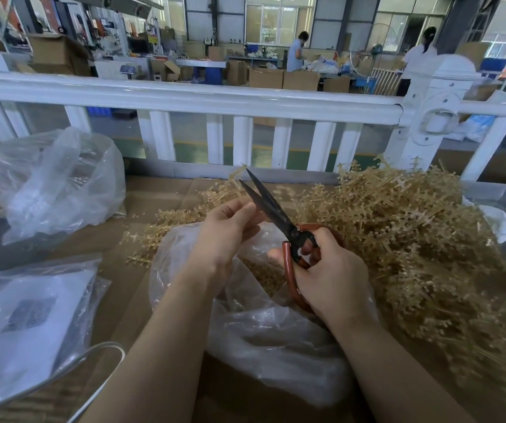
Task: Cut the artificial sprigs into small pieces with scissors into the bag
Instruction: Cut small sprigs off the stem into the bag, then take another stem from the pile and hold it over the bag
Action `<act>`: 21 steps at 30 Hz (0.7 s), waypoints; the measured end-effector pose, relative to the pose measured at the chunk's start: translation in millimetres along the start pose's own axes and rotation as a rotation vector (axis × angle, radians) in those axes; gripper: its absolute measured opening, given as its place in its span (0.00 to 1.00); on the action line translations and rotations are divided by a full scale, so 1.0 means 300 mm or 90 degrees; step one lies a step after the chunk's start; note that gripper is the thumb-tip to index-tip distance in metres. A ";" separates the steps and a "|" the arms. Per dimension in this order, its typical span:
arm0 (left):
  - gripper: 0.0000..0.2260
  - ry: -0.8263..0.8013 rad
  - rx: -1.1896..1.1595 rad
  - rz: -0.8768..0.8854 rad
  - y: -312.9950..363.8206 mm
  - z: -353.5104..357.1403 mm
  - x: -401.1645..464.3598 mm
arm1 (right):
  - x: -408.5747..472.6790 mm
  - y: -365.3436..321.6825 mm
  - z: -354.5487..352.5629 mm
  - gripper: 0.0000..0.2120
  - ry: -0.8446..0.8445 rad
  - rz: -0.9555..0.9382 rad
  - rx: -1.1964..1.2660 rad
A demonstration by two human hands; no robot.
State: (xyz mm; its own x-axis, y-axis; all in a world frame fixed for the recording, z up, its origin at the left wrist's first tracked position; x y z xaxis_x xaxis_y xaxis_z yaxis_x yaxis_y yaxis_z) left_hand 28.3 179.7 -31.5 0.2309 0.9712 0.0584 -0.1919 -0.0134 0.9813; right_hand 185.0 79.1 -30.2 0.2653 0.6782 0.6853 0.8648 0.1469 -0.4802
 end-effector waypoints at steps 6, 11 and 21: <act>0.12 -0.006 0.172 0.039 0.022 -0.004 -0.008 | 0.007 -0.005 -0.010 0.28 0.010 0.021 0.025; 0.11 0.145 0.376 0.115 0.100 -0.086 -0.004 | 0.006 0.027 -0.009 0.33 -0.011 0.096 0.051; 0.15 0.206 0.997 0.044 0.156 -0.046 0.128 | -0.004 0.059 0.017 0.29 -0.083 0.197 0.073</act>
State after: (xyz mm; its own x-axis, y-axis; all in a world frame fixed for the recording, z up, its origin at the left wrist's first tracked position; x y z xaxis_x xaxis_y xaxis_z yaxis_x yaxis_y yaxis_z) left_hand 15.1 219.8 14.2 0.0225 0.9628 0.2693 0.9762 -0.0793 0.2018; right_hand 197.7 84.5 -42.4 0.4436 0.7885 0.4260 0.6969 -0.0046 -0.7172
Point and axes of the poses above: each hand's wrist, its own x-axis towards the middle knuckle, its own z-axis out of the palm, y = z × x, the point moved 8 cm from there along x, towards the middle knuckle, and after that the axes turned 3 degrees about x, right-handed, at the moved point
